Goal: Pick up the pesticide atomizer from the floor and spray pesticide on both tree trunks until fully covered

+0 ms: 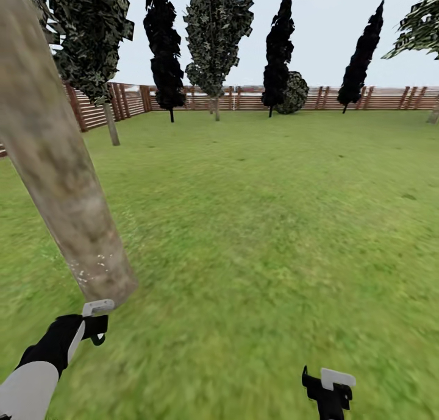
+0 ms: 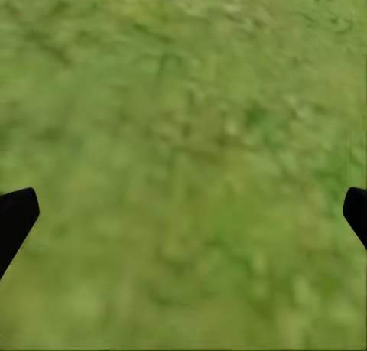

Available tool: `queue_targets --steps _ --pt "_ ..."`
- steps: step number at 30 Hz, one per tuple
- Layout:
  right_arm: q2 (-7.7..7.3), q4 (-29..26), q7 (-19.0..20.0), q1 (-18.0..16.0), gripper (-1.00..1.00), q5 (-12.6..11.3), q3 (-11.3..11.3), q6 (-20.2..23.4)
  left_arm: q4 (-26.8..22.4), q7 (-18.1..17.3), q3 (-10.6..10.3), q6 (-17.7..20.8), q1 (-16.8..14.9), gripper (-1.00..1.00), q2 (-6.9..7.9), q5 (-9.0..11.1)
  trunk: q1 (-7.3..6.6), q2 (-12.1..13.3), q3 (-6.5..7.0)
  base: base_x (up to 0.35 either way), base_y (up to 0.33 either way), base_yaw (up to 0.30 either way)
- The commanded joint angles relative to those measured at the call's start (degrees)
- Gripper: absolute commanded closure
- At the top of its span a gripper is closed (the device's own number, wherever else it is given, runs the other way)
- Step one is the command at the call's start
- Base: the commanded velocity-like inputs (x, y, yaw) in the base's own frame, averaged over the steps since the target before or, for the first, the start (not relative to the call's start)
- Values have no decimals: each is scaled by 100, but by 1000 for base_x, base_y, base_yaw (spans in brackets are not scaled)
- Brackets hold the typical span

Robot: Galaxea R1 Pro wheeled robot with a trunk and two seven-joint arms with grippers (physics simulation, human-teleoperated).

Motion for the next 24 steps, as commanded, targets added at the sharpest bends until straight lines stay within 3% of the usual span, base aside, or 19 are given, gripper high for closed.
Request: queue_targets --steps 1,13,24 --pt "0 4 -14 -2 -100 55 -45 -14 -9 -50 39 26 -6 100 -5 -60 1 -2 -5 209 -206 276" --pt "0 4 -13 -2 -100 55 -45 -14 -9 -49 24 25 -6 100 -10 -60 1 -2 -5 185 -221 271" --pt "0 4 -13 -2 -100 55 -45 -14 -9 -51 31 24 -6 100 -10 -60 1 -2 -5 170 -231 54"
